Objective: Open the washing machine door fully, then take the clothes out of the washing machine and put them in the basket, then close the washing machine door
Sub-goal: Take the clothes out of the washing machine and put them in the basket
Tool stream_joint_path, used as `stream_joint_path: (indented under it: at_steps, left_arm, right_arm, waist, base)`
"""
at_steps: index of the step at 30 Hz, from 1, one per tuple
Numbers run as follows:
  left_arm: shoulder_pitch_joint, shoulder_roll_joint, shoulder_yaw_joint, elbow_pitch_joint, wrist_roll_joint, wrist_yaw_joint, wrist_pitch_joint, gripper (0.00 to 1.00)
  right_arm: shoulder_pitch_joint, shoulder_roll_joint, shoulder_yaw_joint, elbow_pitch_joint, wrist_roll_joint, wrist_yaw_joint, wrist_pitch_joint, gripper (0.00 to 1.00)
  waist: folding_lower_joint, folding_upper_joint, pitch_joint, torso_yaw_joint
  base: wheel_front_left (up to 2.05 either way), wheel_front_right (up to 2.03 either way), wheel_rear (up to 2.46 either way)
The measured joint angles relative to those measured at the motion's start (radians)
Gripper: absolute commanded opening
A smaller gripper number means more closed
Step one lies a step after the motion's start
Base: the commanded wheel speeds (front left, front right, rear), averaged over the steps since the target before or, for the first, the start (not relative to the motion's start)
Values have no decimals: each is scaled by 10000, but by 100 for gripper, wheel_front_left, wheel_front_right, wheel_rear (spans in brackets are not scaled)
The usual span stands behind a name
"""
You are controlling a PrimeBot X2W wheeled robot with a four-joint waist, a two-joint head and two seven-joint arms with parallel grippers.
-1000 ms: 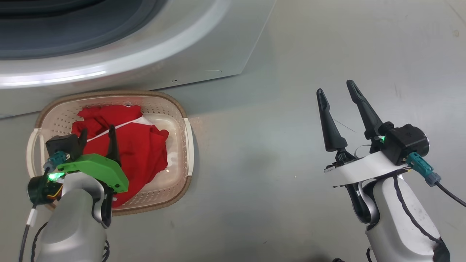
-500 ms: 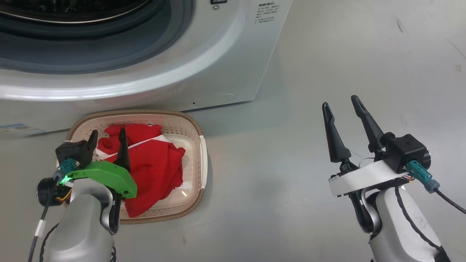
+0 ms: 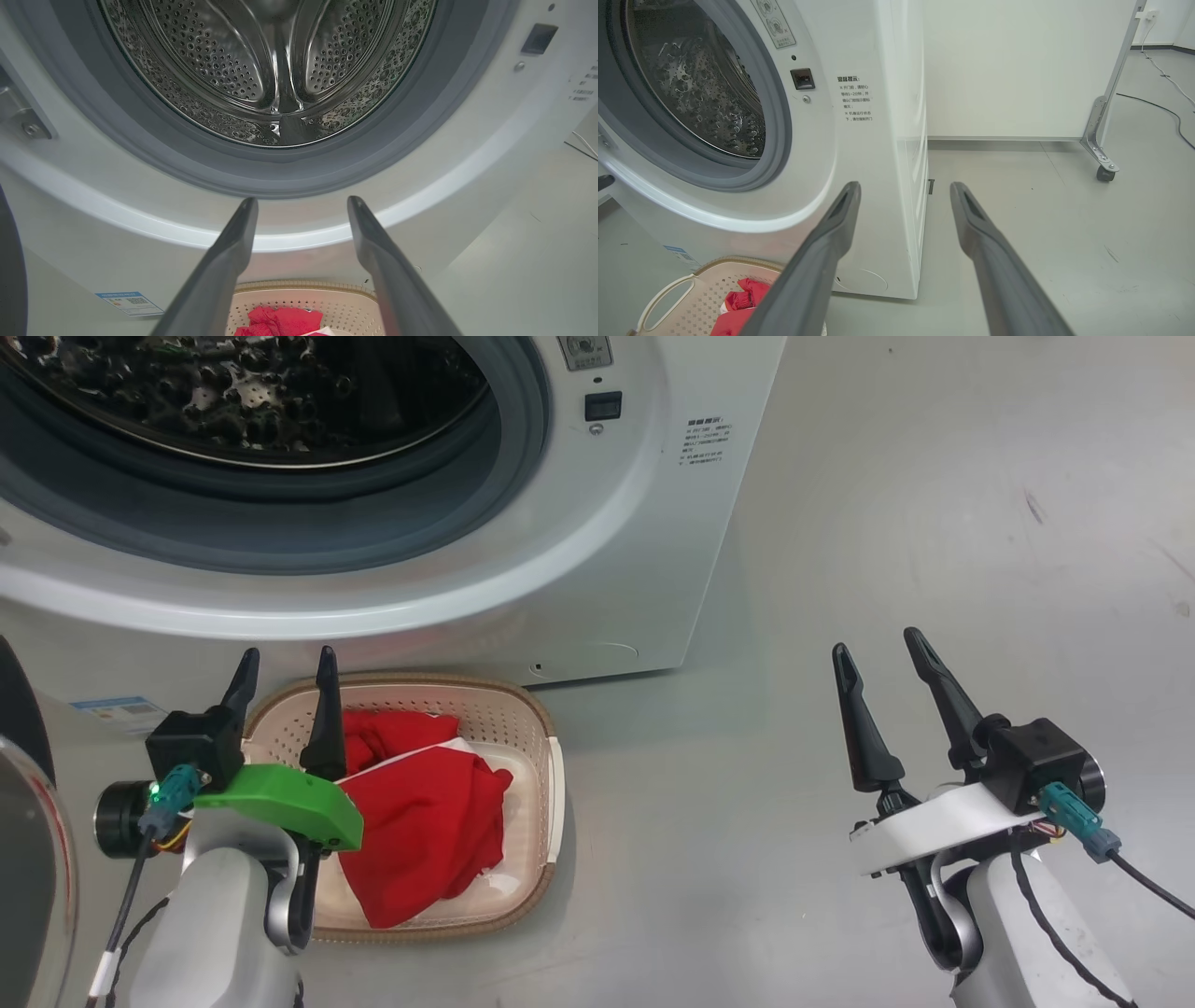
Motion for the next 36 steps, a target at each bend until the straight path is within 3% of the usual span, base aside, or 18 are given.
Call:
stream_joint_path:
  at_steps: [14,36]
  left_arm:
    - [1389,-8,-82,-1975,439,165,-2,100]
    - [4149,17,-688,-3480,533,466,132,100]
  right_arm:
    - [804,40,-284,10,-71,-104,0,100]
    - [2301,86,-345,-130,-84,-297,0,100]
  waist:
    - [0,0,-1286,264]
    - [-1,0,-2837,513]
  base:
    - [0,0,0]
    - [0,0,0]
